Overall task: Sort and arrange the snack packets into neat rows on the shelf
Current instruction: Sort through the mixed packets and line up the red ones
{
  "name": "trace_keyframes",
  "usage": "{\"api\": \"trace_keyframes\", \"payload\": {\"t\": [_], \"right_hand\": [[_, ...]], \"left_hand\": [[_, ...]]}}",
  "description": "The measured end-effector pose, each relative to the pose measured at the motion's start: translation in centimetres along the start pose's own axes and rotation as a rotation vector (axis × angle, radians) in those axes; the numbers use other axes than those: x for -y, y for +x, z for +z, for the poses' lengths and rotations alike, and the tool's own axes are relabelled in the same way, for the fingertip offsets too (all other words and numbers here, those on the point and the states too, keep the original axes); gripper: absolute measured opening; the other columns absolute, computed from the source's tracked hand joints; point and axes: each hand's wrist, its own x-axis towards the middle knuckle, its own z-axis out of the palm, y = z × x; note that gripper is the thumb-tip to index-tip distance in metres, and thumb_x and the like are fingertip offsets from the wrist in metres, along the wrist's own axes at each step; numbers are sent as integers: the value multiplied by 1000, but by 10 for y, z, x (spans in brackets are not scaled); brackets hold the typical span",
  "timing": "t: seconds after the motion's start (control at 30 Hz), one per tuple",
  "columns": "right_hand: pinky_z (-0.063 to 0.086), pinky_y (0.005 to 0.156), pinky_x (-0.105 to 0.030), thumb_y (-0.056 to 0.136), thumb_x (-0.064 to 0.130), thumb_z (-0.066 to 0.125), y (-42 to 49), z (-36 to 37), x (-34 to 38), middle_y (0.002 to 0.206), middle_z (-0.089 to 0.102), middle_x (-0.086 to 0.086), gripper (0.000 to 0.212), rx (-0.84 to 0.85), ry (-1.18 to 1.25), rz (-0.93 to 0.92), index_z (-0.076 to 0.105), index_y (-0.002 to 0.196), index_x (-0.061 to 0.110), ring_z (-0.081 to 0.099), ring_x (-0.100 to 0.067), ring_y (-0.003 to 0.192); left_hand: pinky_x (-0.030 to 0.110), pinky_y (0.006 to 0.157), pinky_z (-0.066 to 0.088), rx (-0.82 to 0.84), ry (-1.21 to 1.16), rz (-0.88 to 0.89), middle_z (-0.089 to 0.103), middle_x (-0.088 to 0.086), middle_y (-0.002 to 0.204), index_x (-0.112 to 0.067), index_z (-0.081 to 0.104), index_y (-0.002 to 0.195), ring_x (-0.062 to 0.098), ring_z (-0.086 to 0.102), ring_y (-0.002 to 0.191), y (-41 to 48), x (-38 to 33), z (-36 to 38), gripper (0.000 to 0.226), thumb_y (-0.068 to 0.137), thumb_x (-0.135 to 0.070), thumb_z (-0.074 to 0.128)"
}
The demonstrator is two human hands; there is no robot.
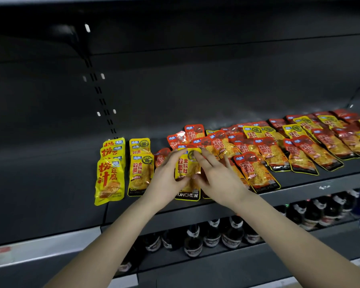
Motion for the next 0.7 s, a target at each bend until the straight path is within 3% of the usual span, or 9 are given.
{"api": "trace_keyframes", "payload": {"t": [0.2,0.27,0.4,0.6,0.7], "right_hand": [[-2,115,-51,95,39,40,12,8,35,157,9,1,65,22,-2,-63,8,150,22,22,-18,142],[-1,115,-52,95,39,40,15,13,48,157,8,1,66,34,-7,-80,7,150,22,22,-19,141],[1,114,-53,95,39,40,21,21,71,157,6,2,67,48,0,-109,5,150,22,20,-21,142],[3,114,-54,95,38,41,29,31,90,157,6,0,68,69,-16,-130,5,150,21,16,-20,143],[1,114,-53,95,38,42,31,34,93,157,4,1,68,88,-15,-115,5,150,21,14,-19,143]], "left_hand": [[29,110,35,-80,49,9,34,-8,146,-26,39,141,11,35,135,-19,19,-29,73,79,-7,72],[28,110,34,-81,82,-8,31,-5,148,-27,38,141,12,34,136,-26,27,-40,73,79,-8,71],[10,102,27,-113,141,-14,31,-1,148,-25,39,140,13,33,137,-38,42,-58,72,79,-8,72],[9,98,22,-106,232,-50,26,0,149,-26,38,141,16,32,136,-45,53,-72,71,81,-9,71],[22,104,30,-102,269,-62,27,-4,148,-29,38,141,16,35,132,-44,57,-75,71,81,-13,72]]}}
